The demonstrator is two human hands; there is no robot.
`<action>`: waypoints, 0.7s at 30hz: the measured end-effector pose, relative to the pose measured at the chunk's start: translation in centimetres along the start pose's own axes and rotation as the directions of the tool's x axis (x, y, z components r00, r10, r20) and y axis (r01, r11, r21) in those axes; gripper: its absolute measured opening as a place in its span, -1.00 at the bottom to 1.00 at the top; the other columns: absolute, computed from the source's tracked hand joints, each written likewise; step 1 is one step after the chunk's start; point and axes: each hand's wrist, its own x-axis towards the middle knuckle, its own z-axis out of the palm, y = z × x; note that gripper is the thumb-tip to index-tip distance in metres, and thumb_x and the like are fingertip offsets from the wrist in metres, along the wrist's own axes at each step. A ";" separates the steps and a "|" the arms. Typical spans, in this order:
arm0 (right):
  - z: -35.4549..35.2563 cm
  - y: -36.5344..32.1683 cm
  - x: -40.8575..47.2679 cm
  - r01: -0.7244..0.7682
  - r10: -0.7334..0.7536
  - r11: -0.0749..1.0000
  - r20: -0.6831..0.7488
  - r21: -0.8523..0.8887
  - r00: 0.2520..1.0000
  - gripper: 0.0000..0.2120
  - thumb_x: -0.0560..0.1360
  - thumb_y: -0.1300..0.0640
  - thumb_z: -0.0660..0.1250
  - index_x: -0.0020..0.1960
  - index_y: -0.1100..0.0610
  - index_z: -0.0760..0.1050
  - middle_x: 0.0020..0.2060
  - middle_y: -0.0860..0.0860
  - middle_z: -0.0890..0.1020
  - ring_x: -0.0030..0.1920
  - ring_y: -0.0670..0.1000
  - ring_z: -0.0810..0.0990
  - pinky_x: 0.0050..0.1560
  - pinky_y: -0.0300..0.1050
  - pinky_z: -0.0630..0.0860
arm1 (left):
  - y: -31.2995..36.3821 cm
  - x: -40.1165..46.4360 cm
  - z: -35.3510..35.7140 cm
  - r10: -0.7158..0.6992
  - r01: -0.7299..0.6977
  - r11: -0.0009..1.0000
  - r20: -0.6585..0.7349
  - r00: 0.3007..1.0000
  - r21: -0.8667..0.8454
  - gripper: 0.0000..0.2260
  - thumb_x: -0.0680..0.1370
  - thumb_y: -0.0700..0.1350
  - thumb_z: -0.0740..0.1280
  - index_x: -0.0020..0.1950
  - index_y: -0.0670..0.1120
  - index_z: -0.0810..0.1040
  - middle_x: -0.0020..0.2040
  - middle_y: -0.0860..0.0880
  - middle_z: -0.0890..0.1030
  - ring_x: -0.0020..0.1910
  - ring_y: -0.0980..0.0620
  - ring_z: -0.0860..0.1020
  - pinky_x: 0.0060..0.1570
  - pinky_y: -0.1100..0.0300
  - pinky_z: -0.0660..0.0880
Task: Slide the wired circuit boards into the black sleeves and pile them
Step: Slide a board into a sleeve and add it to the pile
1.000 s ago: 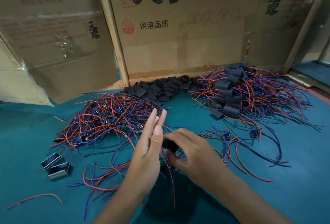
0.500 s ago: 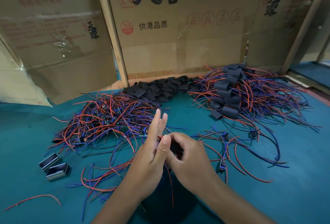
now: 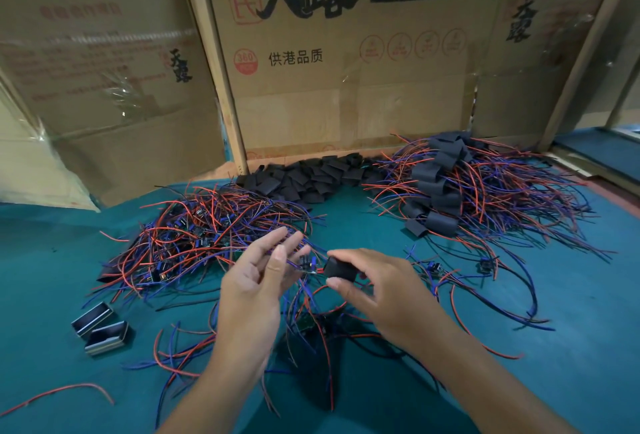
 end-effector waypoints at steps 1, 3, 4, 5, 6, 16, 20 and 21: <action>0.0 -0.1 0.0 0.014 -0.014 1.000 0.001 -0.013 1.000 -0.66 0.54 -0.02 0.32 0.24 0.11 0.56 0.05 -0.06 0.66 0.04 -0.12 0.57 0.08 -0.31 0.42 | -0.1 -0.2 0.2 0.023 -0.023 1.000 0.013 1.000 0.021 -0.77 0.63 -0.11 0.24 0.26 -0.09 0.52 0.13 0.00 0.70 0.12 0.02 0.67 0.04 0.21 0.61; 0.1 -0.3 -0.1 0.043 -0.043 0.999 -0.017 -0.002 0.999 -0.68 0.54 0.01 0.33 0.24 0.11 0.56 0.06 -0.07 0.66 0.05 -0.11 0.58 0.08 -0.29 0.44 | -0.2 -0.6 0.6 0.053 -0.054 0.997 0.032 0.998 0.050 -0.72 0.58 -0.03 0.27 0.27 -0.06 0.50 0.12 0.03 0.70 0.13 0.04 0.66 0.06 0.20 0.61; 0.2 -0.3 -0.1 0.053 -0.053 0.999 -0.031 0.006 0.998 -0.69 0.54 0.02 0.33 0.24 0.11 0.56 0.06 -0.07 0.66 0.04 -0.12 0.58 0.07 -0.32 0.43 | -0.2 -0.6 0.7 0.061 -0.063 0.997 0.034 0.998 0.050 -0.70 0.56 -0.01 0.27 0.26 -0.05 0.50 0.12 0.03 0.71 0.13 0.05 0.66 0.05 0.22 0.60; 0.2 -0.4 -0.1 0.056 -0.056 0.998 -0.046 0.008 0.997 -0.69 0.54 0.03 0.33 0.24 0.11 0.55 0.05 -0.06 0.66 0.03 -0.11 0.58 0.06 -0.35 0.42 | -0.2 -0.6 0.7 0.064 -0.064 0.997 0.026 0.998 0.031 -0.70 0.56 -0.01 0.28 0.26 -0.06 0.50 0.11 0.03 0.71 0.14 0.06 0.65 0.04 0.24 0.59; 0.2 -0.4 -0.1 0.055 -0.054 0.998 -0.059 0.005 0.997 -0.68 0.54 0.02 0.34 0.25 0.12 0.55 0.05 -0.05 0.66 0.03 -0.11 0.57 0.05 -0.37 0.40 | -0.2 -0.5 0.7 0.060 -0.060 0.998 0.013 0.998 -0.004 -0.70 0.56 -0.03 0.28 0.26 -0.07 0.50 0.12 0.01 0.71 0.14 0.05 0.65 0.05 0.24 0.59; 1.1 -1.0 -0.5 0.118 -0.116 0.993 -0.089 0.018 0.989 -0.62 0.54 0.04 0.35 0.29 0.21 0.54 0.08 0.02 0.67 0.07 -0.02 0.62 0.08 -0.21 0.49 | -0.2 -1.4 1.4 0.068 -0.071 0.997 0.081 0.994 0.040 -0.72 0.60 -0.13 0.27 0.30 -0.12 0.49 0.10 0.01 0.71 0.18 0.10 0.63 0.18 0.28 0.52; 1.0 -0.9 -0.4 0.111 -0.108 0.993 -0.089 0.036 0.990 -0.62 0.55 0.03 0.33 0.29 0.20 0.53 0.08 0.01 0.67 0.06 -0.02 0.63 0.06 -0.16 0.52 | -0.4 -1.6 1.6 0.063 -0.072 0.993 0.098 0.993 0.090 -0.73 0.61 -0.16 0.28 0.31 -0.12 0.52 0.10 0.02 0.71 0.17 0.08 0.64 0.19 0.29 0.51; 1.0 -0.9 -0.5 0.105 -0.101 0.993 -0.088 0.047 0.991 -0.64 0.55 0.02 0.33 0.28 0.17 0.52 0.08 -0.02 0.66 0.05 -0.06 0.63 0.05 -0.17 0.52 | -0.4 -1.7 1.6 0.064 -0.074 0.992 0.100 0.993 0.101 -0.73 0.61 -0.16 0.28 0.31 -0.12 0.53 0.10 0.03 0.71 0.17 0.09 0.64 0.15 0.32 0.50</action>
